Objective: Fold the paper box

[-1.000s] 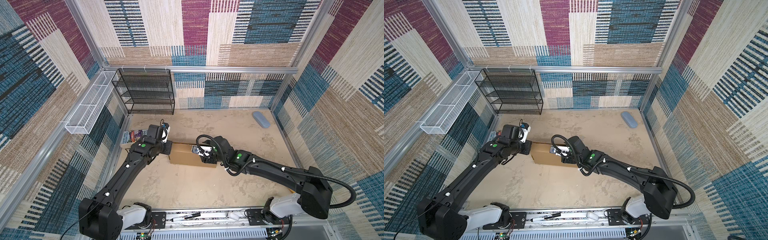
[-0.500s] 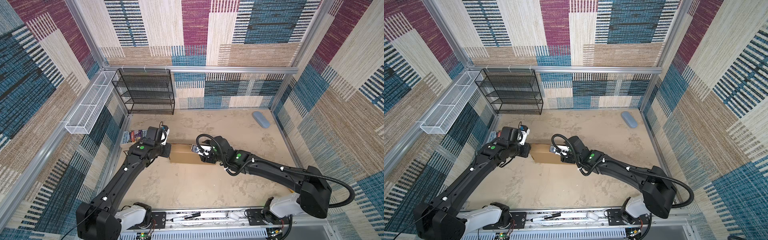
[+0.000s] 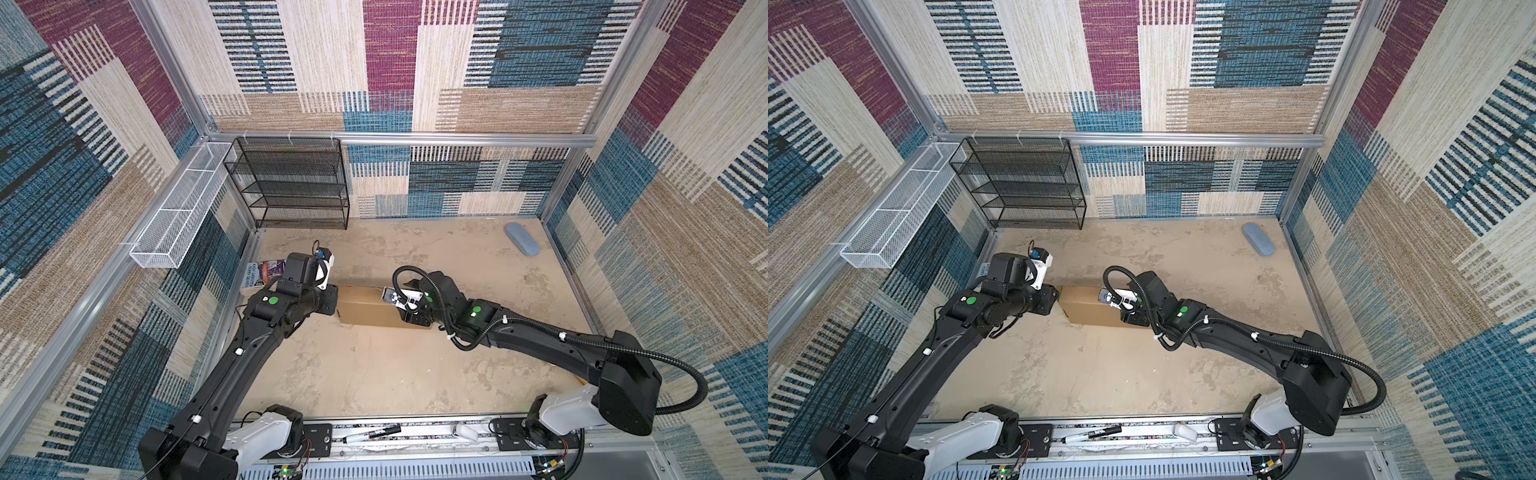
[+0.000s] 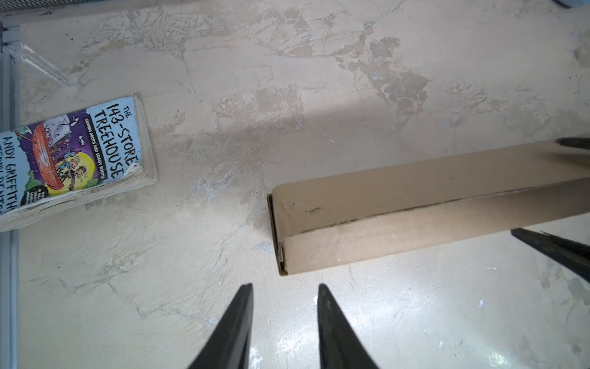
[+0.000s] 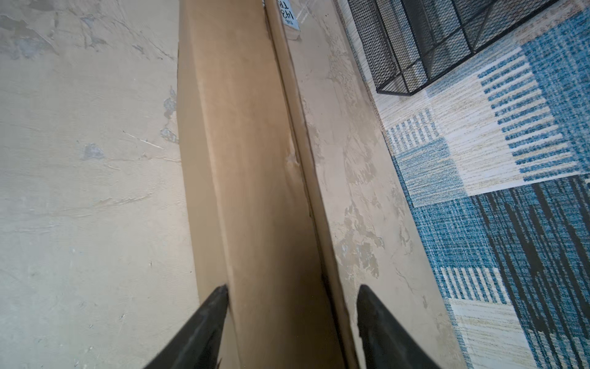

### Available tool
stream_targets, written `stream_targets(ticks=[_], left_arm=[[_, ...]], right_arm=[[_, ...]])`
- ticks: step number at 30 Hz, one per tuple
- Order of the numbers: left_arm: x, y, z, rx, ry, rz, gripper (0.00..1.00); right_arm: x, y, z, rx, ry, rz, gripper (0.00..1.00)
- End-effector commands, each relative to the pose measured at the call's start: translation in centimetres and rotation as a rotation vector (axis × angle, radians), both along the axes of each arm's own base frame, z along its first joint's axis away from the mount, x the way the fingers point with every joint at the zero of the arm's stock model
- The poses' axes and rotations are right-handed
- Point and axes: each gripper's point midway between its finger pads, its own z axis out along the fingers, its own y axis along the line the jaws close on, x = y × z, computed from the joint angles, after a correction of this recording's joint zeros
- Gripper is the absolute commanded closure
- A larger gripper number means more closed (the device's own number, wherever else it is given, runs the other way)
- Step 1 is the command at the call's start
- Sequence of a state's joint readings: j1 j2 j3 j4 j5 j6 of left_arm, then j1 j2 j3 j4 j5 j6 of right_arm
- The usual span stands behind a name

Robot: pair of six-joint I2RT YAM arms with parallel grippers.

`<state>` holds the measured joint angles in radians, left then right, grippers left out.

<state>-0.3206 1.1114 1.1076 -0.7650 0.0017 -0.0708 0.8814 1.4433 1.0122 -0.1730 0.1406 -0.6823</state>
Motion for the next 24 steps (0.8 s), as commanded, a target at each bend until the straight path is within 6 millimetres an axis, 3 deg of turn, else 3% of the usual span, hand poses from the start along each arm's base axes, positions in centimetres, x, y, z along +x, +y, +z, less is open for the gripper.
stream_targets(ticks=[1, 7, 16, 19, 24], left_arm=[[-0.6, 1.1, 0.7, 0.036, 0.003, 0.033, 0.59], [-0.6, 1.5, 2.4, 0.004, -0.012, 0.063, 0.46], [1.9, -0.8, 3.7, -0.374, 0.025, 0.084, 0.36], [3.1, -1.2, 3.2, -0.504, 0.058, 0.103, 0.36], [4.2, -1.7, 0.6, -0.575, 0.136, 0.127, 0.36]], right_arm=[[0.1, 0.0, 0.5, 0.019, -0.004, -0.011, 0.36], [0.0, -0.2, 0.8, 0.024, -0.007, -0.014, 0.37], [-0.2, -0.5, 0.7, 0.026, -0.005, -0.016, 0.38], [-0.2, -0.5, 0.6, 0.027, -0.004, -0.016, 0.39], [-0.2, -0.3, 0.4, 0.027, -0.001, -0.012, 0.4]])
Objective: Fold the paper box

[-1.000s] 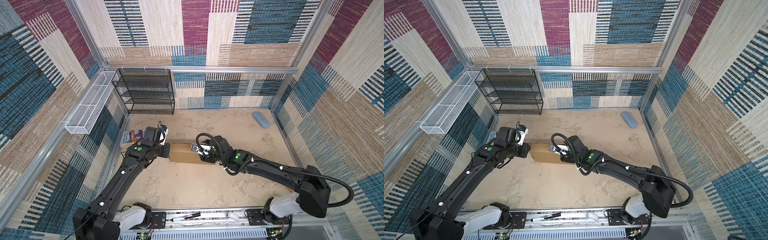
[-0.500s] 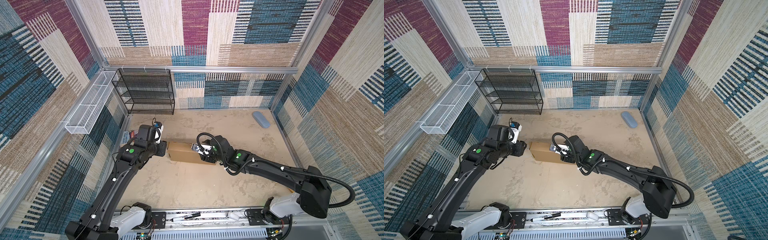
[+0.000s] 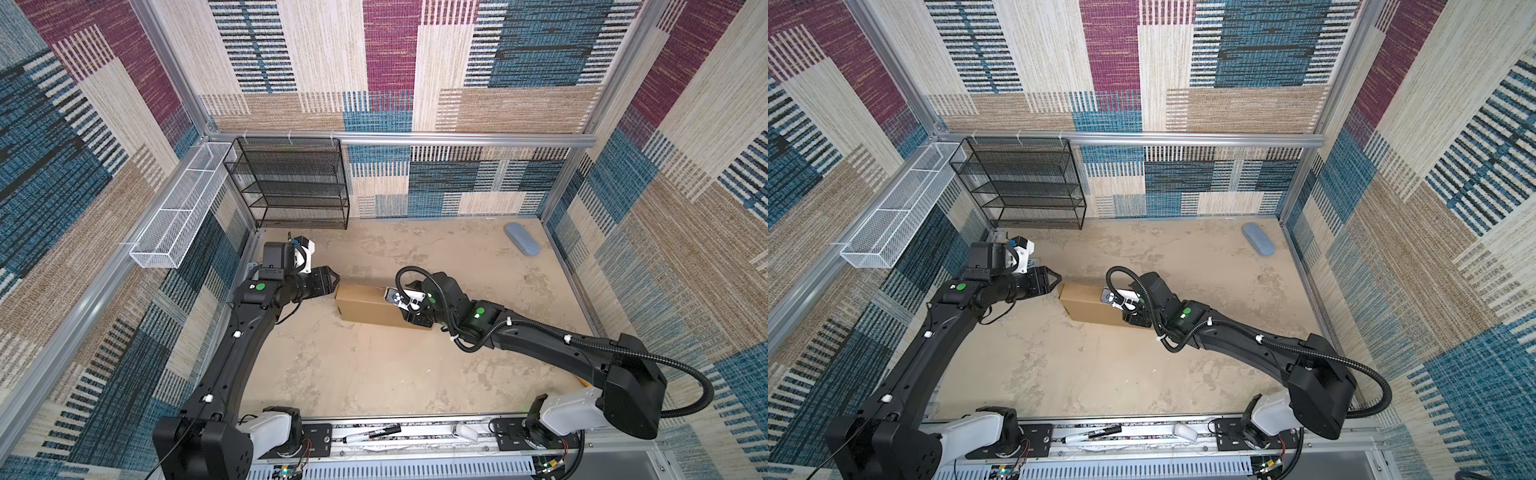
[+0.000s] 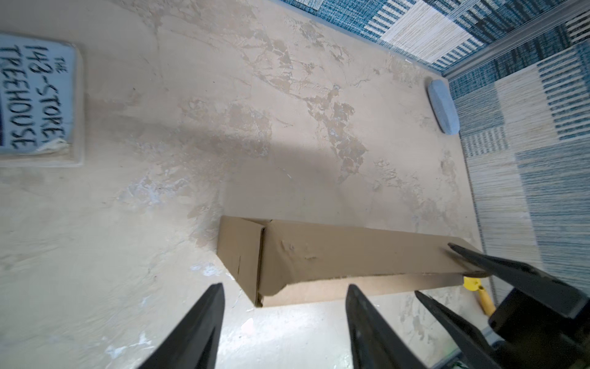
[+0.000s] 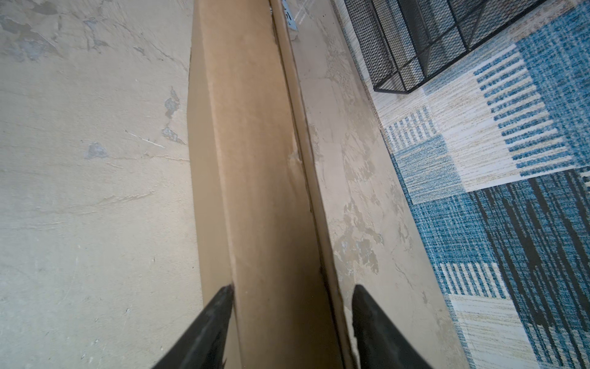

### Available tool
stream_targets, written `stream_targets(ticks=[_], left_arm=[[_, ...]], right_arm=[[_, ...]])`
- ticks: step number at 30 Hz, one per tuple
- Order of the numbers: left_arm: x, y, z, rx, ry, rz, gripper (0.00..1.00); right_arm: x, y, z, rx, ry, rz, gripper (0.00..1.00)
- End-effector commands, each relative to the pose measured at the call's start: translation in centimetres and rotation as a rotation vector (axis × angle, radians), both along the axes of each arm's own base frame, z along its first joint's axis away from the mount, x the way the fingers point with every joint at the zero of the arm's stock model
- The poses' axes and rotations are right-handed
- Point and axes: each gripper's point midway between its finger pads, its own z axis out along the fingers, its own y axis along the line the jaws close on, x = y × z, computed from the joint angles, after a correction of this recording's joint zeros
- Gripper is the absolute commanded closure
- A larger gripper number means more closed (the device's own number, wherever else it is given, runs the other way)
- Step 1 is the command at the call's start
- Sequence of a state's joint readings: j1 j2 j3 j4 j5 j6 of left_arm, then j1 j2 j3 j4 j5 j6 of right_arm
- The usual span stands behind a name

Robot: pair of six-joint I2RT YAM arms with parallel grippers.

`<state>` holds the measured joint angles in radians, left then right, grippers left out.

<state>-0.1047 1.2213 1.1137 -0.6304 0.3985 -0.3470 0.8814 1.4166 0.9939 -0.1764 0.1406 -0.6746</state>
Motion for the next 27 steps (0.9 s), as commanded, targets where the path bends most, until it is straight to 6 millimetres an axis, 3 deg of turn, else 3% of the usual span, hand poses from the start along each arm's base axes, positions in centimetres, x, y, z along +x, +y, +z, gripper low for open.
stream_targets(ticks=[1, 7, 22, 27], left_arm=[[0.8, -1.5, -0.1, -0.126, 0.015, -0.014, 0.37], [1.1, -1.7, -2.3, -0.144, 0.059, 0.0, 0.38], [0.7, -1.4, -4.2, -0.15, 0.084, 0.015, 0.42], [0.6, -1.3, -5.0, -0.148, 0.098, 0.016, 0.44]], right_arm=[[0.2, 0.2, 0.1, 0.016, 0.0, -0.007, 0.4], [0.3, 0.4, 0.1, 0.02, 0.001, -0.005, 0.41], [0.2, 0.2, 0.1, 0.02, 0.004, -0.011, 0.41], [0.2, 0.3, 0.6, 0.041, -0.004, -0.01, 0.32]])
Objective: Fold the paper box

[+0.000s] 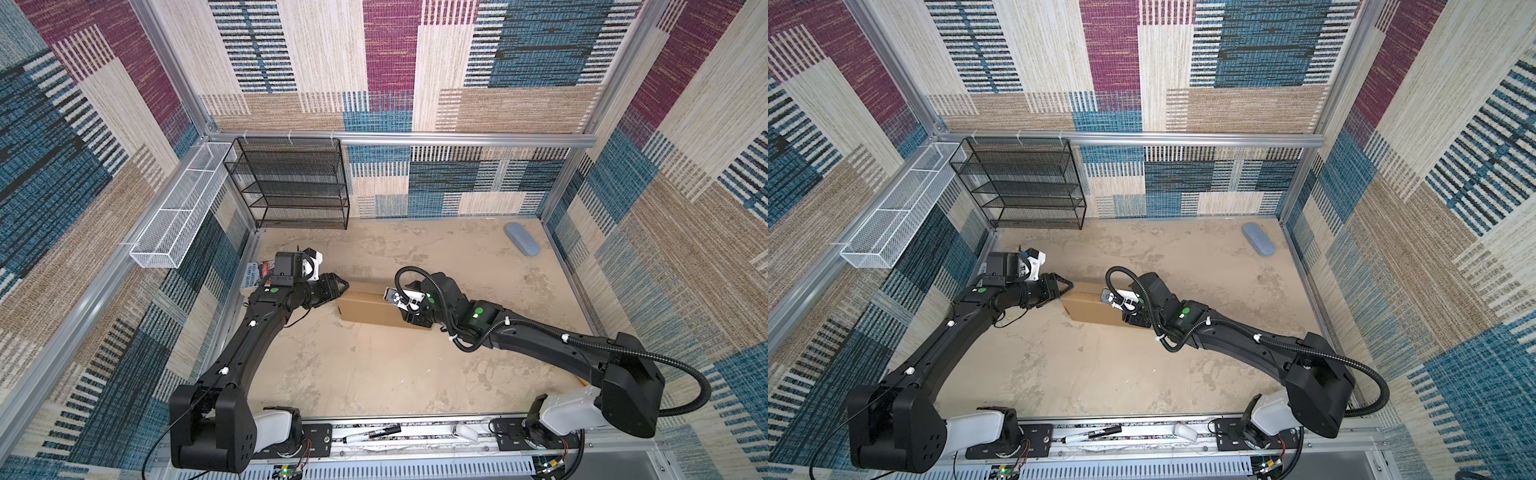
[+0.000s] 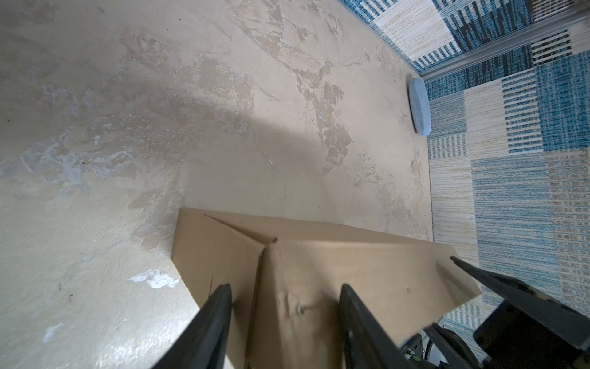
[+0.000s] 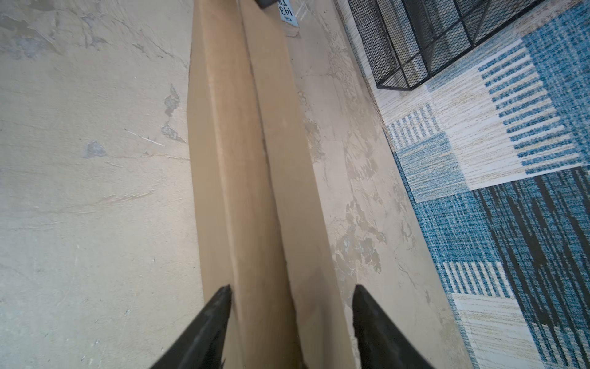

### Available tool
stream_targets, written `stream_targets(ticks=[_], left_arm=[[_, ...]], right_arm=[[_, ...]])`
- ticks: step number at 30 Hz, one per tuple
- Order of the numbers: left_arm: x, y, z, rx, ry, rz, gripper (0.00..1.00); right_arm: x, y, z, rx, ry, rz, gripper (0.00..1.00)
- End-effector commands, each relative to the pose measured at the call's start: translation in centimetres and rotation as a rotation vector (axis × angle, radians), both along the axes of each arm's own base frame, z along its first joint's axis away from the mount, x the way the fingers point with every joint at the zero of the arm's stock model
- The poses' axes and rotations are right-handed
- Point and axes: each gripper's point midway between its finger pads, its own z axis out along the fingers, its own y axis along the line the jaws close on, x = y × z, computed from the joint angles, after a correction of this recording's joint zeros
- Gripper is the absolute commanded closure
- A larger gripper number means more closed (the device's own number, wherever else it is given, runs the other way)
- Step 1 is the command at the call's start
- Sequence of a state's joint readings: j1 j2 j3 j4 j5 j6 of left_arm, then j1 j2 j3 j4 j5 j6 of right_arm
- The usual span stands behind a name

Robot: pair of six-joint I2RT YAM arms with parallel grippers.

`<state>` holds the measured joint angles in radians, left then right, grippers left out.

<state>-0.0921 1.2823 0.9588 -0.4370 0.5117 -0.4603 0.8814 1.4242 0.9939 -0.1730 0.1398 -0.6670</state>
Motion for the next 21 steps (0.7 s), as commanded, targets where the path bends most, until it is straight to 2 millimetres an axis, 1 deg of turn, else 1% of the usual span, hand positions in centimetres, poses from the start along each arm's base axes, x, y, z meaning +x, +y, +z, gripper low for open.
stream_targets(ticks=[1, 9, 14, 17, 19, 21], left_arm=[[-0.1, 0.1, -0.4, -0.001, 0.013, 0.006, 0.44], [0.1, 0.2, -0.8, 0.0, 0.017, 0.009, 0.45], [0.1, 0.1, -1.0, -0.004, 0.019, 0.008, 0.45], [0.2, 0.1, -1.1, -0.007, 0.02, 0.006, 0.45], [0.2, 0.0, -1.2, -0.008, 0.02, 0.004, 0.45], [0.2, 0.0, -1.2, -0.008, 0.018, 0.005, 0.45]], right_arm=[[0.1, 0.3, 1.1, 0.047, -0.013, -0.004, 0.3], [-0.7, 0.7, 3.5, 0.13, -0.021, 0.033, 0.26], [-1.9, 1.0, 5.9, 0.222, -0.012, 0.074, 0.24], [-1.9, 0.4, 7.9, 0.32, 0.016, 0.054, 0.24], [-1.2, -0.5, 9.3, 0.401, 0.062, 0.002, 0.24], [-0.6, -1.6, 10.2, 0.457, 0.085, -0.048, 0.24]])
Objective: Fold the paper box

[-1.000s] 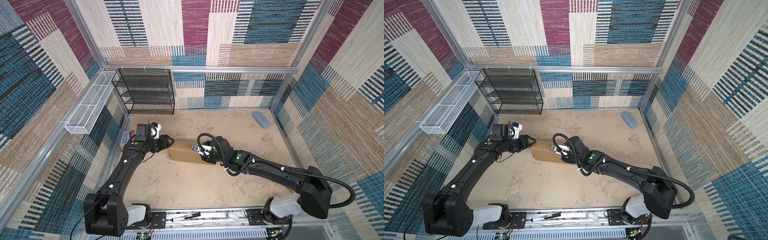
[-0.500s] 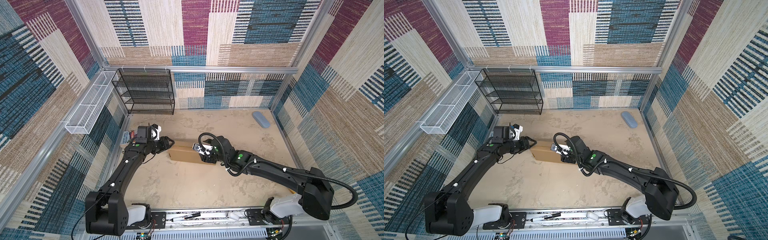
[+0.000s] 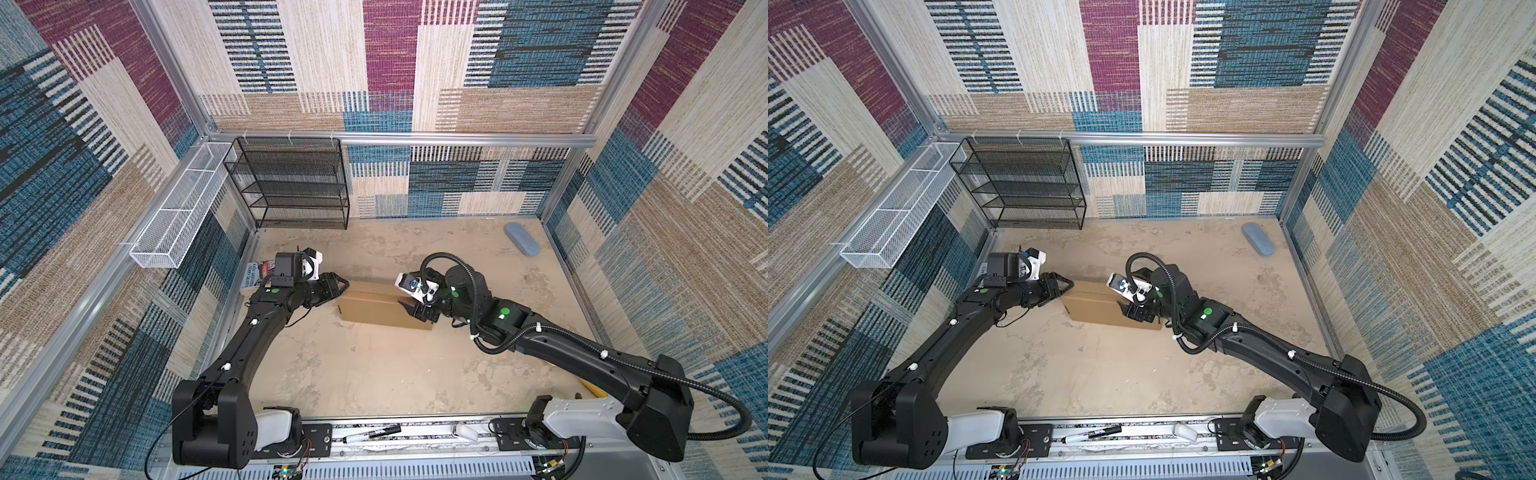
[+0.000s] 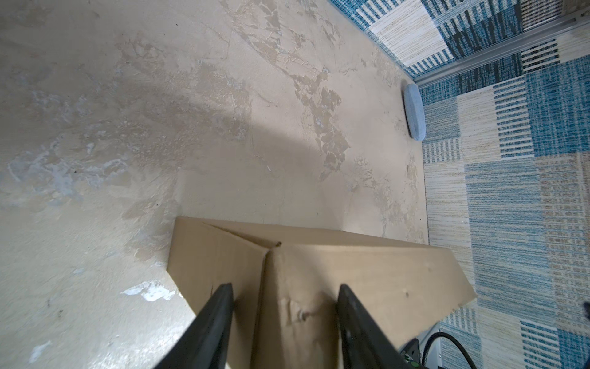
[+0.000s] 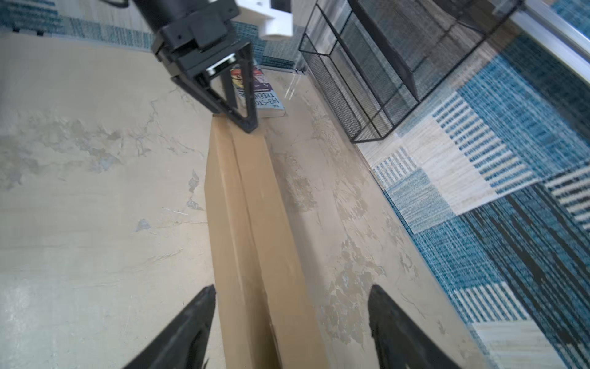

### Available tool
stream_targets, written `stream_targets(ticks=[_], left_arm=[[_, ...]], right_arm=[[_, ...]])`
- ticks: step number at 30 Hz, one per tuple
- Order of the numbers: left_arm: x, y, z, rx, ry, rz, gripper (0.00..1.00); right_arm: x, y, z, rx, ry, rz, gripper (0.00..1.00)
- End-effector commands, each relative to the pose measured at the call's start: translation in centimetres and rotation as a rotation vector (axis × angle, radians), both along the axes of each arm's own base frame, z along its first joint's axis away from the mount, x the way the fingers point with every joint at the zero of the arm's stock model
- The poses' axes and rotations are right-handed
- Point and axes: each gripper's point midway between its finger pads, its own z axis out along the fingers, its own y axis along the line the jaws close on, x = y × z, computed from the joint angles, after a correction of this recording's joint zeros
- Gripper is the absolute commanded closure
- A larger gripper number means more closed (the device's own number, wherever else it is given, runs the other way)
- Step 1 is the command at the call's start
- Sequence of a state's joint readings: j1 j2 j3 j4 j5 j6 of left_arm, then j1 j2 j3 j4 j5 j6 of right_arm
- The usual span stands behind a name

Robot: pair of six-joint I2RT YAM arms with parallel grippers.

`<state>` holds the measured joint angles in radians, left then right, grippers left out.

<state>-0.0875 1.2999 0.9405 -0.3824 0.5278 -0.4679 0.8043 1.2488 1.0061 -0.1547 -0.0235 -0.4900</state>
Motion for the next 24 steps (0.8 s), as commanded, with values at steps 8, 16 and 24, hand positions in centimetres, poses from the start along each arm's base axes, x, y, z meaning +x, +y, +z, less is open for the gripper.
stream_targets(ticks=[8, 16, 24], left_arm=[[-0.2, 0.0, -0.7, 0.006, 0.034, -0.007, 0.45], [-0.1, -0.1, -0.6, 0.006, 0.03, -0.017, 0.45], [-0.1, -0.1, -0.7, 0.009, 0.031, -0.017, 0.45]], right_arm=[[0.6, -2.5, 3.1, 0.276, 0.145, -0.133, 0.22], [1.9, -4.3, 1.3, 0.351, 0.246, -0.272, 0.23], [3.3, -5.9, -3.0, 0.361, 0.447, -0.489, 0.3]])
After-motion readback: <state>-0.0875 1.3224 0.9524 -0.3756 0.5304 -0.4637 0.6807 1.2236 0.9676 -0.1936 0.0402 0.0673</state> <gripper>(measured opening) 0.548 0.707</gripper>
